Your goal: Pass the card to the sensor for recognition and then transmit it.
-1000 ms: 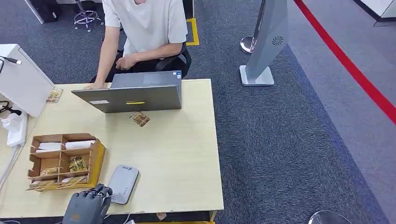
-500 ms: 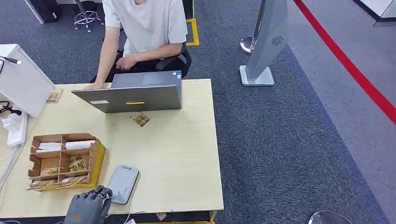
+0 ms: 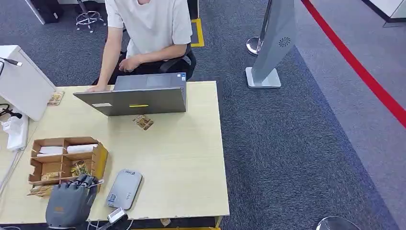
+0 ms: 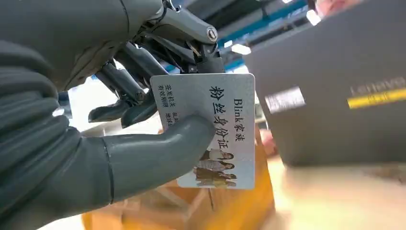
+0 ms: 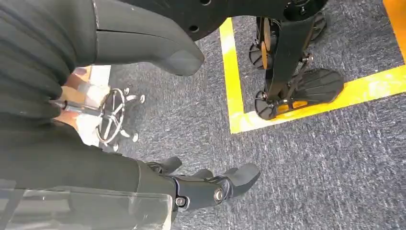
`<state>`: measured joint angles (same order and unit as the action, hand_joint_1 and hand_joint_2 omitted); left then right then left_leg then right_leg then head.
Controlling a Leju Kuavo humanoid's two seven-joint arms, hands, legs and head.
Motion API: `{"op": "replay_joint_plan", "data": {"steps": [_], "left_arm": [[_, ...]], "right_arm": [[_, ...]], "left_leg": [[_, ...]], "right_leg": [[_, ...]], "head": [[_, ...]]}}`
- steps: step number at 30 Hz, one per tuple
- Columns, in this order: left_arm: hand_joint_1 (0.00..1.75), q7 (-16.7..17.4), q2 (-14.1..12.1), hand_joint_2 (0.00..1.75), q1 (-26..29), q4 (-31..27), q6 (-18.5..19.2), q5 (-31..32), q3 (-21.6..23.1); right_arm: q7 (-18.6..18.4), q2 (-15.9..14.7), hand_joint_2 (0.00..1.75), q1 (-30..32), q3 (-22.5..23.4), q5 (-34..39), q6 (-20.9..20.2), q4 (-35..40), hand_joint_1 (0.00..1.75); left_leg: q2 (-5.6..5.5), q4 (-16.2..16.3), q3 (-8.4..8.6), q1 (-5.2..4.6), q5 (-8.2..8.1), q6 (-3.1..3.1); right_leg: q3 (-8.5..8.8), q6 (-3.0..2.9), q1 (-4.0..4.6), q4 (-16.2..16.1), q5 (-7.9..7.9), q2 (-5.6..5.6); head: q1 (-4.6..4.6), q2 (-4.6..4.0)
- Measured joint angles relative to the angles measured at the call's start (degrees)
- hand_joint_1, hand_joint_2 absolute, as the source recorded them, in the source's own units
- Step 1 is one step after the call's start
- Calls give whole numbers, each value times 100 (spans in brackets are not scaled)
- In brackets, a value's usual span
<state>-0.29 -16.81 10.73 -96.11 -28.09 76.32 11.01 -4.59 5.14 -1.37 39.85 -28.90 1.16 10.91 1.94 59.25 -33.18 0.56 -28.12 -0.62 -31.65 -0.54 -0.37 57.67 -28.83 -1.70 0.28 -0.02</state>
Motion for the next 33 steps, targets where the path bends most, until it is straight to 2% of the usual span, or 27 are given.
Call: {"op": "replay_joint_plan", "data": {"steps": [5, 10, 16, 18, 22, 24, 27, 33], "left_arm": [[175, -157, -54, 175, -286, -146, 11, -44, -348], [175, -267, -162, 175, -955, -149, 50, 4, -629], [175, -277, -203, 175, -1288, -116, 24, 199, -712], [175, -201, -260, 175, -1664, 9, 70, 317, -712], [175, -52, -332, 175, -2956, 751, 354, 667, -699], [175, 51, -328, 175, -3743, 1356, 455, 923, -609], [175, 190, -278, 175, -4712, 2219, 479, 979, -424], [175, 400, -162, 175, -5573, 3179, 459, 986, -123]], "right_arm": [[15, 0, 175, -16, 2, -55, -22, 0, 0], [-46, 0, 175, -49, 2, -195, -42, 0, 0], [-61, 0, 175, -58, 2, -245, -61, 0, 0], [-66, -2, 175, -64, 2, -343, -101, 0, 0], [-81, -2, 175, -123, -4, -564, -199, 0, 0], [-81, -4, 175, -151, -9, -673, -234, 0, 0], [-101, -4, 175, -179, -26, -789, -258, 0, 0], [-105, -4, 175, -182, -70, -865, -293, 0, 0]], "left_leg": [[-5, 1, 0, 0, 1, 0], [-9, 1, 2, 0, 4, 1], [-7, 3, -2, 0, 3, 1], [-22, 6, -7, 1, 6, 3], [-32, 7, -7, 2, 23, 0], [-33, 7, -11, 3, 34, 0], [-16, 7, -9, 1, 35, 0], [5, 11, -16, -1, 33, 1]], "right_leg": [[-1, 0, 0, 0, 0, -5], [6, -1, 0, 2, 2, -8], [-2, -3, 0, 1, 3, -7], [-5, -3, 1, 1, 3, -21], [-5, -4, 1, 2, 13, -32], [-4, -1, 1, 3, 24, -33], [-7, -5, 1, 4, 32, -16], [-24, -6, 0, 3, 35, 8]], "head": [[2, 0], [0, 0], [0, 0], [0, 0], [-2, 0], [0, 0], [0, 0], [0, 0]]}}
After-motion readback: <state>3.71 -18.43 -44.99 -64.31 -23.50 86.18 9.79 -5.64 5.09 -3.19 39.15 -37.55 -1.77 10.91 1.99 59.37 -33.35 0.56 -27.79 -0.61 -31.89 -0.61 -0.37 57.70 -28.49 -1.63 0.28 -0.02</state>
